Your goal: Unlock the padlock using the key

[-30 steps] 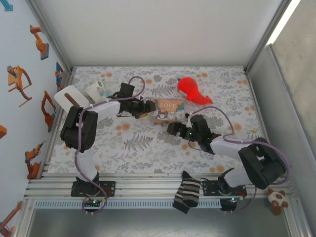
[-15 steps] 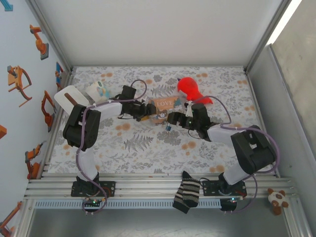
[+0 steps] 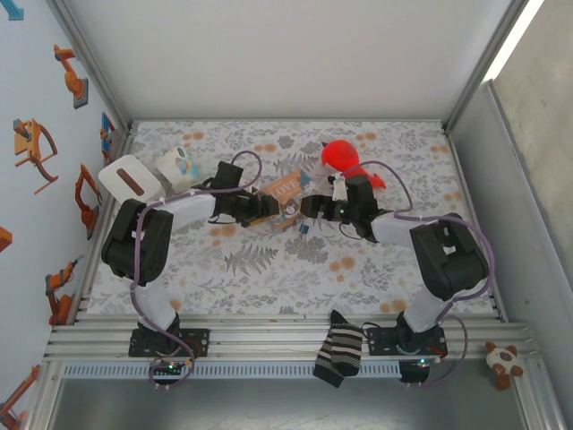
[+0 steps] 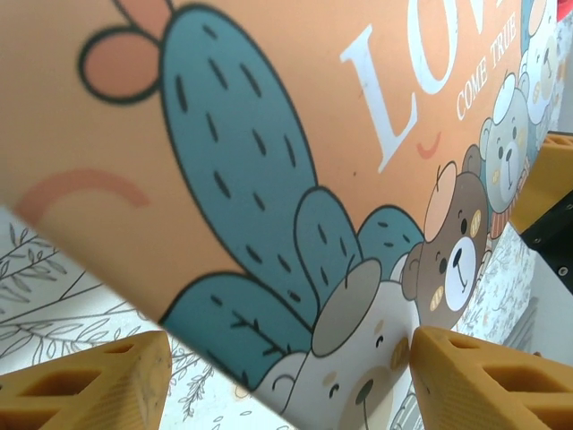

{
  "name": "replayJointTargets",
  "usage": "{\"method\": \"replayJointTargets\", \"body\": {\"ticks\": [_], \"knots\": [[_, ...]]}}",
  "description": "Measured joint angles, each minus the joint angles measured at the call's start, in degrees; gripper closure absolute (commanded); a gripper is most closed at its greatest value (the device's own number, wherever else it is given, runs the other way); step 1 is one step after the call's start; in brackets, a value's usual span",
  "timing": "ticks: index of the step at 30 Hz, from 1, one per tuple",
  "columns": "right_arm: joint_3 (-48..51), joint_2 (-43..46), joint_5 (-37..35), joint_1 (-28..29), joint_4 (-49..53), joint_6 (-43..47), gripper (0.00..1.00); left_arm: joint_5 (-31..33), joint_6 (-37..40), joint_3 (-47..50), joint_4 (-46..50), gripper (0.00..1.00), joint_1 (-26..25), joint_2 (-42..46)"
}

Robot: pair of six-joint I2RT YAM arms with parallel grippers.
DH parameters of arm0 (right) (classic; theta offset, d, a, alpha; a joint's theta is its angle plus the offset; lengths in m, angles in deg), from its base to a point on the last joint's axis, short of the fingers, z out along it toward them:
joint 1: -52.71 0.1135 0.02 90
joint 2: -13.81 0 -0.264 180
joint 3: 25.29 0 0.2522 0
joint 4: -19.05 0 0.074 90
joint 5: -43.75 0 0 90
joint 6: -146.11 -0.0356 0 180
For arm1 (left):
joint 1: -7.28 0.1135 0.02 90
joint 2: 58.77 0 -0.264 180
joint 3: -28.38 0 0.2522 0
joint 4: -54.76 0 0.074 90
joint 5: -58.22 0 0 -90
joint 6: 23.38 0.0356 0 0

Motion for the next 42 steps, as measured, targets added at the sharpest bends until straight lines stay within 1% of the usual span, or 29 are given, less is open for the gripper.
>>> {"method": "replayJointTargets", "body": {"ticks": [6, 10, 13, 16, 18, 21, 26, 33, 42], "knots": [[3.7, 6.7, 0.1, -1.7, 1.4, 3.0, 0.12, 1.0, -0.6, 0.1, 1.7, 0.27, 0.6, 3.4], [6.9, 12.0, -0.1, -2.5, 3.6, 5.1, 0.12, 1.2, -0.8, 0.2, 2.1, 0.27, 1.9, 7.9], [9.0, 14.1, 0.0, -2.5, 4.5, 6.0, 0.12, 1.7, -0.7, 0.2, 2.9, 0.27, 2.8, 11.8], [11.1, 14.9, 0.2, -2.5, 4.5, 6.0, 0.18, 2.1, -0.5, 0.2, 3.8, 0.3, 3.5, 14.7], [12.2, 14.9, 1.0, -2.5, 4.0, 5.9, 0.23, 1.9, -0.4, 0.1, 4.2, 0.35, 3.7, 15.8], [12.7, 13.4, 3.6, -2.5, 1.9, 5.7, 0.28, 0.5, -0.5, -0.2, 4.2, 0.41, 3.6, 15.7], [12.3, 7.6, 8.0, -2.5, -3.1, 5.5, 0.33, -1.3, -0.6, -2.8, 4.2, 0.44, 1.9, 12.7], [11.5, 1.2, 11.4, -2.5, -9.7, 5.1, 0.33, -3.1, -1.0, -6.6, 3.1, 0.48, -1.4, 6.5], [8.7, -4.8, 14.0, -2.5, -14.1, 5.6, 0.34, -3.5, -1.1, -8.4, 2.5, 0.5, -1.9, 0.6]]}}
